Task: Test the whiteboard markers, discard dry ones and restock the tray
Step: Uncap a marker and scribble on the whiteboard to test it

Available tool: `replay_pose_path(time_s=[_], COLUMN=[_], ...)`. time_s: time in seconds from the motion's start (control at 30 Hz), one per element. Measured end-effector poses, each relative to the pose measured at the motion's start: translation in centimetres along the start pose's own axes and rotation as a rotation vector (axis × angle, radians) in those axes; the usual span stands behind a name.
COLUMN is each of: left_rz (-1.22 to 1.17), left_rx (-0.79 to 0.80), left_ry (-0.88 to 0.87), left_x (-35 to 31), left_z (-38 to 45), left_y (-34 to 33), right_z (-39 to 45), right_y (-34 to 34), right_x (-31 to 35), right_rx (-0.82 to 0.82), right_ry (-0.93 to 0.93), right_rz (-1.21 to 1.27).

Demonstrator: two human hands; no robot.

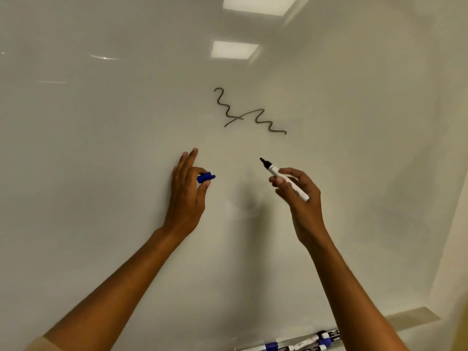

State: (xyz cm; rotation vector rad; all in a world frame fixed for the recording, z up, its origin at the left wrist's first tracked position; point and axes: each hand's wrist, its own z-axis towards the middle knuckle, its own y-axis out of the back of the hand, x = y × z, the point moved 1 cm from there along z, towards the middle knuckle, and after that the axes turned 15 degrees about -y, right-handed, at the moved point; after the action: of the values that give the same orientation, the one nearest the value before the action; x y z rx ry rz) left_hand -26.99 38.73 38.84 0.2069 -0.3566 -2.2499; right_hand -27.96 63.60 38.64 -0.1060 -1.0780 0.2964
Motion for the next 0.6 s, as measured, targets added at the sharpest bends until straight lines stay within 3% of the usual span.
replay_pose_path(time_s=[0.17, 0.33, 0.6], left_rz=[-0.186, -0.274, -0.313], left_rx=[0.049, 0.11, 0.278], left_ry=[0.176, 0.308, 0.35], left_x=[-2.7, -4.2, -6.1], left_z=[-3.9, -8.5, -14.5], left_y=[0.5, 0.5, -0.5], right_z=[-4.4, -7.2, -10.6], right_y=[-0.9, -1.2, -0.6], right_x=[-3.5, -7.1, -11.6], right_rx=[0.124, 0.141, 0.2], right_ry=[-0.113, -0.171, -0.309], right_rz=[0.105, 0.071, 0.01])
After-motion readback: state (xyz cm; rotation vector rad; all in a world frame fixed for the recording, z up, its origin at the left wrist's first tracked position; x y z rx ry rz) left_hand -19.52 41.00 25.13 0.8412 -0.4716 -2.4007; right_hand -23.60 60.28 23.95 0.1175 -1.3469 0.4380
